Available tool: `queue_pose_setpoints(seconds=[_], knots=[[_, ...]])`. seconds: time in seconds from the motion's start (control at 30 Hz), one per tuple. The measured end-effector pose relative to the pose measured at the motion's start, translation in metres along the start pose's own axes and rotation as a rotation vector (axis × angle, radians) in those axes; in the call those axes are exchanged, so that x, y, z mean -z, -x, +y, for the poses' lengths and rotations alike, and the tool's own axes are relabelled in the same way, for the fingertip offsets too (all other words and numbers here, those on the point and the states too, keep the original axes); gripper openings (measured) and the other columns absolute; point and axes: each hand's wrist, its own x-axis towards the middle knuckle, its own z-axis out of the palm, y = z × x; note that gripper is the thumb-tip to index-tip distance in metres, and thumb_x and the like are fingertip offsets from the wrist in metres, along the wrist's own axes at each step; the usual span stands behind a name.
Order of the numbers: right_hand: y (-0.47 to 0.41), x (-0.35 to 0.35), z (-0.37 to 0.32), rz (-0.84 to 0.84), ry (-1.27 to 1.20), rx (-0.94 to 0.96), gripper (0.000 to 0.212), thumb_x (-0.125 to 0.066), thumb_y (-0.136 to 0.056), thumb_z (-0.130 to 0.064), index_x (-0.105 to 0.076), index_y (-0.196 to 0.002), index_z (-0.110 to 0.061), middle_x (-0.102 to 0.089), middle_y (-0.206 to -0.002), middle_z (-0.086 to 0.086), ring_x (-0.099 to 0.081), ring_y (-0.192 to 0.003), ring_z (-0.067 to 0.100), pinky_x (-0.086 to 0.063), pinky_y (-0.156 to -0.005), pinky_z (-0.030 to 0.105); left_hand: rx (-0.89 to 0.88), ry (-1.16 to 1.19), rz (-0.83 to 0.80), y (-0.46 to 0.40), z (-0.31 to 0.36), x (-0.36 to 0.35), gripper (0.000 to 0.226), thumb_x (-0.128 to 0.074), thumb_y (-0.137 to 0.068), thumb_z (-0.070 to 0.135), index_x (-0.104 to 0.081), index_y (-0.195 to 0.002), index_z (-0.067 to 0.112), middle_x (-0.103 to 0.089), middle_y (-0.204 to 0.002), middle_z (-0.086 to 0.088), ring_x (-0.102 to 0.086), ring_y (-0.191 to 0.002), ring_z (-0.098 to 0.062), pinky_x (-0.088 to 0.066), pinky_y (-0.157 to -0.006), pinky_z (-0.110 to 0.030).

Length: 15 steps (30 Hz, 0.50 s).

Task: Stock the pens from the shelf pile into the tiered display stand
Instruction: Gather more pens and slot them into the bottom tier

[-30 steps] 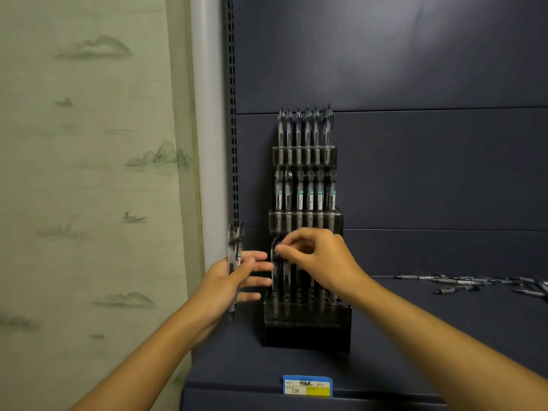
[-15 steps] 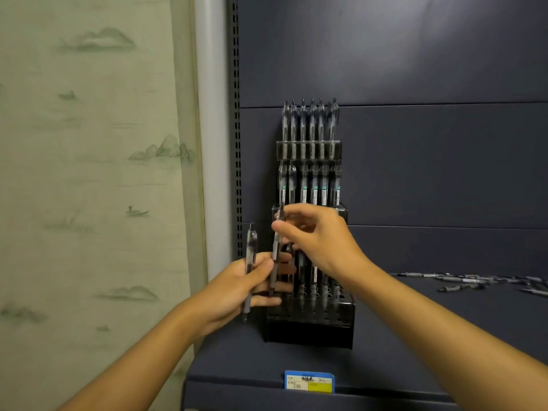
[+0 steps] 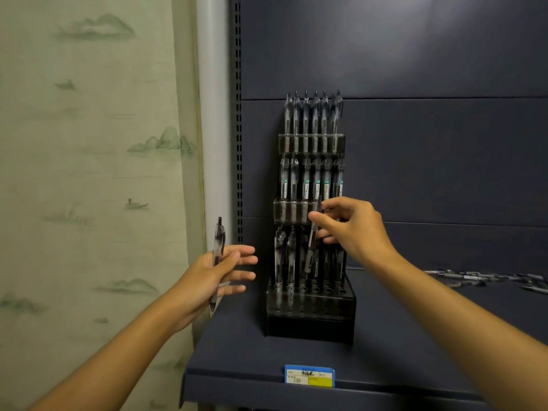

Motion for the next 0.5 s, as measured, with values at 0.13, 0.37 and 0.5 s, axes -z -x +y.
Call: queue_pose_setpoints(seconds=[0.13,0.37,0.5], knots=[[0.007,-0.010,0.009,-0.031,0.052,0.010,0.018,-0.076,-0.085,-0.025,-0.068,-0.101,-0.019,-0.074,-0.082,-0.001,-0.074,-0.067,0.011,-0.062,-0.069,0.028,0.002,-0.008,0.005,0.002,-0.002,-0.003,0.027,-0.046,-0.101,0.024,-0.068,-0.115,0.017,-0.075,-0.111,-0.003,-0.073,-0.092,-0.018,-0.061,-0.073,-0.027],[0.017,-0.019,0.025,-0.091,0.156,-0.014,0.021,-0.080,-0.081,-0.028,-0.069,-0.094,-0.016,-0.074,-0.078,0.000,-0.072,-0.061,0.007,-0.061,-0.064,0.023,0.001,-0.004,0.020,0.003,-0.004,-0.007,0.026,-0.045,-0.102,0.023,-0.068,-0.112,0.017,-0.076,-0.108,-0.002,-0.073,-0.089,-0.017,-0.060,-0.074,-0.028],[0.017,-0.019,0.029,-0.084,0.290,0.019,0.024,-0.081,-0.077,-0.038,-0.065,-0.081,-0.021,-0.072,-0.067,-0.004,-0.070,-0.059,0.004,-0.058,-0.066,0.027,-0.013,0.006,0.039,0.002,-0.002,-0.007,0.026,-0.047,-0.101,0.024,-0.068,-0.113,0.016,-0.076,-0.107,-0.004,-0.073,-0.087,-0.017,-0.060,-0.071,-0.026]])
